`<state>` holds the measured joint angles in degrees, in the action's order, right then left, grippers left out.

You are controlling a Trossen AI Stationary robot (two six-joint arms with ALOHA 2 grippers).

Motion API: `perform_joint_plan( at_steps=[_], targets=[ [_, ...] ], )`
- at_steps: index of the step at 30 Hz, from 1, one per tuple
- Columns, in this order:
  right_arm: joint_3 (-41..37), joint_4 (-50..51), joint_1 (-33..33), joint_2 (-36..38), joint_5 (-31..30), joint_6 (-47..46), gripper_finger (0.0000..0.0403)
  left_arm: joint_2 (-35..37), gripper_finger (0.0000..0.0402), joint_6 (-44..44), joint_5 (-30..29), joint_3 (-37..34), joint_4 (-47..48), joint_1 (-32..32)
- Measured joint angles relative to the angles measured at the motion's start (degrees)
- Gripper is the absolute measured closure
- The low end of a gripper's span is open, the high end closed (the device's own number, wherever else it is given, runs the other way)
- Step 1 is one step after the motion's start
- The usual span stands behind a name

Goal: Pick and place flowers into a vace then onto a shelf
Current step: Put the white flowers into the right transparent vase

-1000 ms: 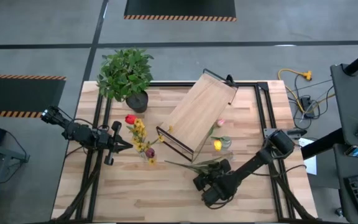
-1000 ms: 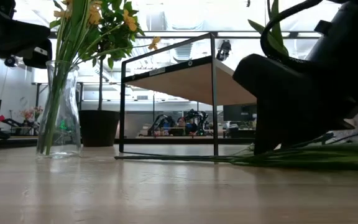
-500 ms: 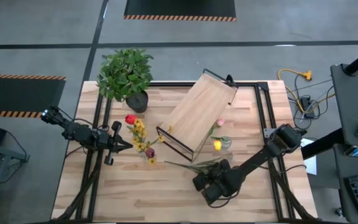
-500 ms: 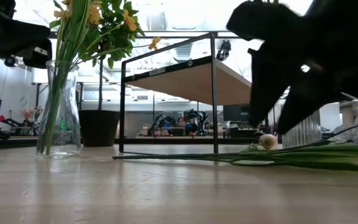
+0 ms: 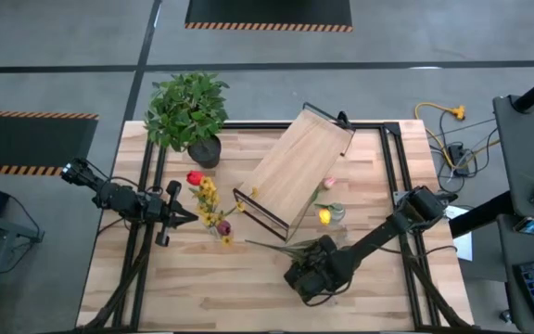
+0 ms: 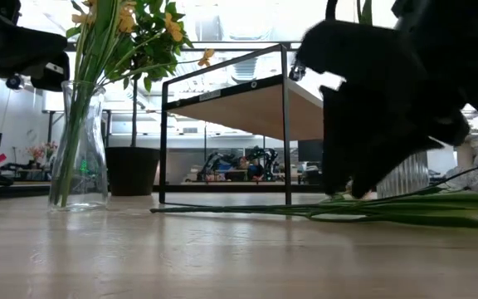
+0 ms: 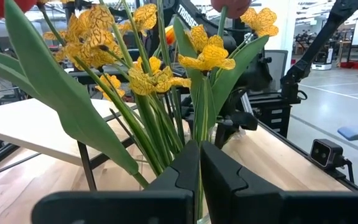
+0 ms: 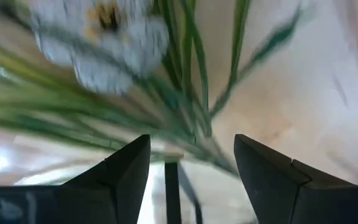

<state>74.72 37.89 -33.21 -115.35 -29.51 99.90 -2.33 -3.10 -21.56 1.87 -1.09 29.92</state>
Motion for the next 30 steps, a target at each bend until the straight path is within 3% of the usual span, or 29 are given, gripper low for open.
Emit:
perform_joint_plan(
  at_steps=[4,15,19,27,30],
  targets=[
    [0.0,-0.1,0.4,-1.0,3.0,0.2,0.0179,0.0,0.0401,0.0,0.0,0.0,0.0,0.0],
    [0.2,-0.2,1.4,-4.0,2.7,-4.2,0.0193,0.0,0.0401,0.0,0.0,0.0,0.0,0.0],
    [0.0,-0.2,1.5,-3.9,2.7,-6.2,0.0237,0.0,0.0402,0.0,0.0,0.0,0.0,0.0],
    [0.0,-0.6,1.4,-3.9,3.4,-18.2,0.0371,0.0,0.0401,0.0,0.0,0.0,0.0,0.0],
    [0.0,-1.2,1.0,-3.8,3.4,-20.0,0.0387,0.0,0.0402,0.0,0.0,0.0,0.0,0.0]
  ],
)
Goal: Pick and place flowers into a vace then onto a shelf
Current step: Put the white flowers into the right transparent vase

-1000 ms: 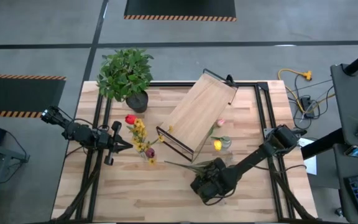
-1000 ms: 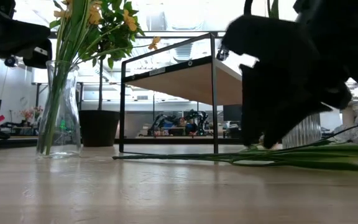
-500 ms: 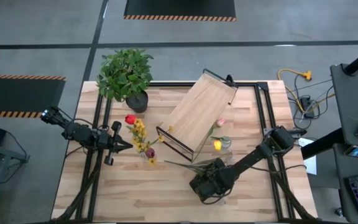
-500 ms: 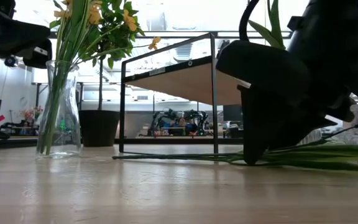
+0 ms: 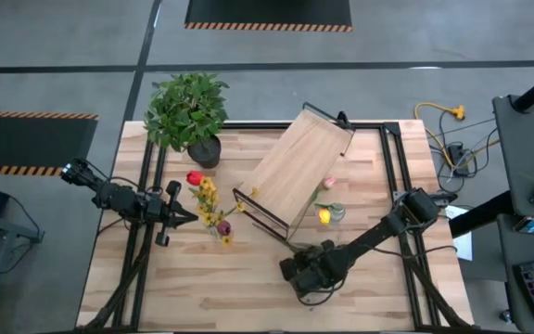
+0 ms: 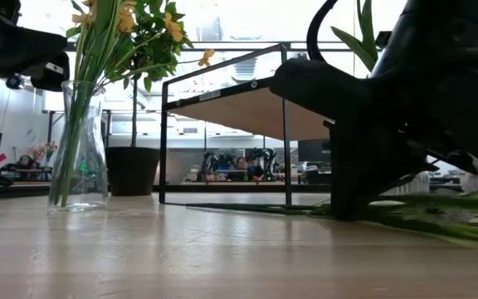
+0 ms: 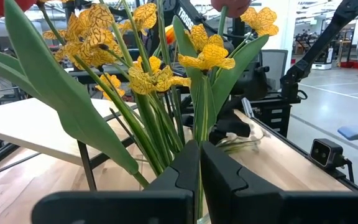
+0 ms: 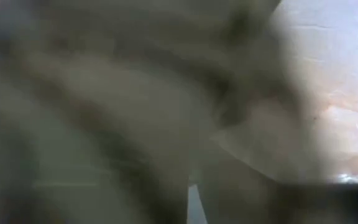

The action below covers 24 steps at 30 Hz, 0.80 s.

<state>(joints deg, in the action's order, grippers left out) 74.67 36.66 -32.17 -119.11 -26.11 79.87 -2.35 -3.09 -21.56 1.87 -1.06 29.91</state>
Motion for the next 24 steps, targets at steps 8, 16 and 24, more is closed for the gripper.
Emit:
perform_joint_plan(
  at_steps=[8,16,24],
  targets=[
    [2.4,-0.4,-0.1,2.1,3.5,-12.1,0.0390,0.0,0.0402,0.0,0.0,0.0,0.0,0.0],
    [6.1,-2.4,0.2,10.7,13.5,-33.2,0.0390,0.0,0.0402,0.0,0.0,0.0,0.2,0.0],
    [3.8,-12.1,2.0,20.7,23.5,-61.2,0.0390,0.0,0.0401,0.0,0.0,0.0,0.2,0.0]
  ],
)
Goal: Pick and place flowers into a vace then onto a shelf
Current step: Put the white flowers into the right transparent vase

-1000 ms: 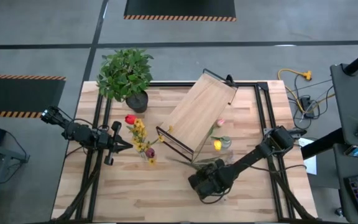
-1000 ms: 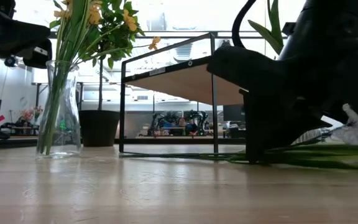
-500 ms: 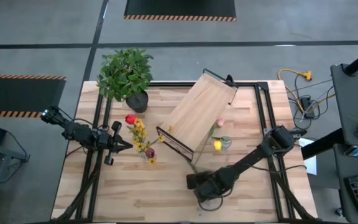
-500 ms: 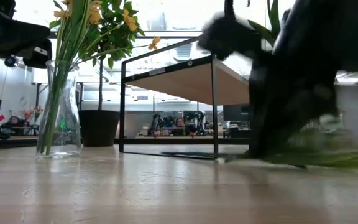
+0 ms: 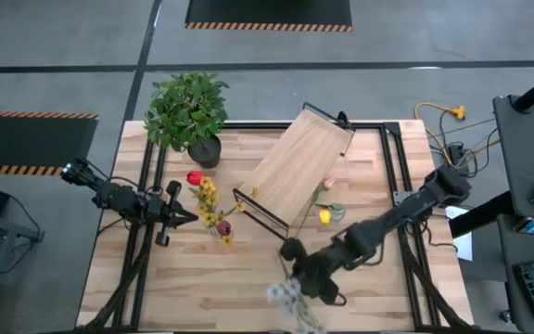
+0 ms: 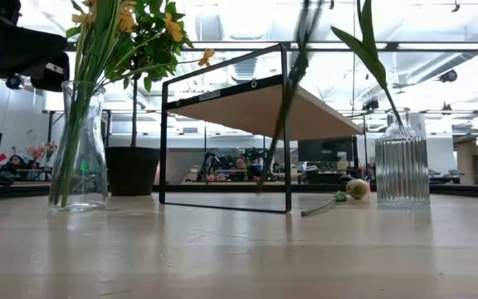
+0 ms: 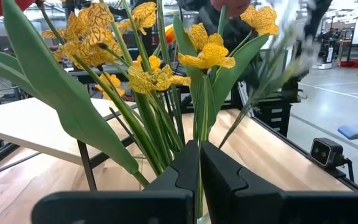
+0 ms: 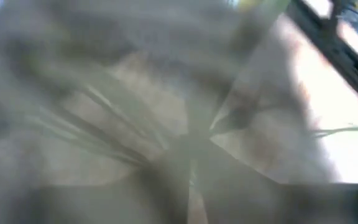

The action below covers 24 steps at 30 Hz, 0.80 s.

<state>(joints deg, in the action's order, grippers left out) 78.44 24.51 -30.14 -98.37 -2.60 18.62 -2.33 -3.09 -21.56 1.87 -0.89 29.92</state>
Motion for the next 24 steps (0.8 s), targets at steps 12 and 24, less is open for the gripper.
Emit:
perform_joint_plan(
  at_steps=[12,24],
  targets=[
    [-7.0,-7.0,-0.7,11.2,0.7,-31.7,0.0390,0.0,0.0402,0.0,0.0,0.0,0.2,0.0],
    [-20.6,-11.2,-9.4,22.2,-24.3,-45.4,0.0390,0.0,0.0401,0.0,0.0,0.0,0.3,0.0]
  ],
)
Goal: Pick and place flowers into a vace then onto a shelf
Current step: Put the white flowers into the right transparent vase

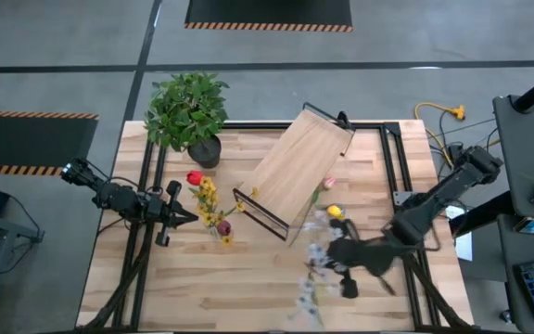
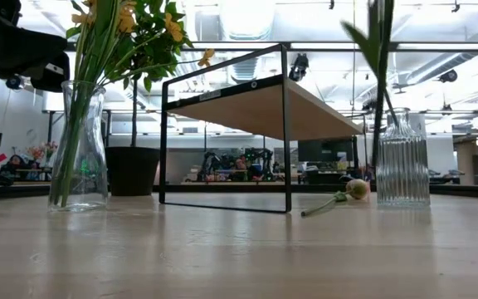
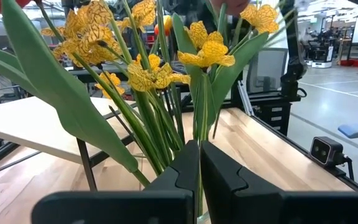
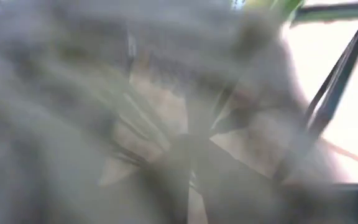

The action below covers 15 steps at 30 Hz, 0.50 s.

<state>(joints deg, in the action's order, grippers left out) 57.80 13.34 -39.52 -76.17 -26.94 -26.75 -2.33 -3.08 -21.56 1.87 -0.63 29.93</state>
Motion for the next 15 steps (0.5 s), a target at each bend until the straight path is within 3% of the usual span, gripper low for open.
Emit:
perform_joint_plan(
  at_steps=[6,15],
  targets=[
    [-5.1,-1.8,-7.9,8.3,-14.4,-7.0,0.0390,0.0,0.0402,0.0,0.0,0.0,0.0,0.0],
    [-6.2,-1.6,-13.1,13.2,-21.3,-9.8,0.0390,0.0,0.0402,0.0,0.0,0.0,0.0,0.0]
  ],
)
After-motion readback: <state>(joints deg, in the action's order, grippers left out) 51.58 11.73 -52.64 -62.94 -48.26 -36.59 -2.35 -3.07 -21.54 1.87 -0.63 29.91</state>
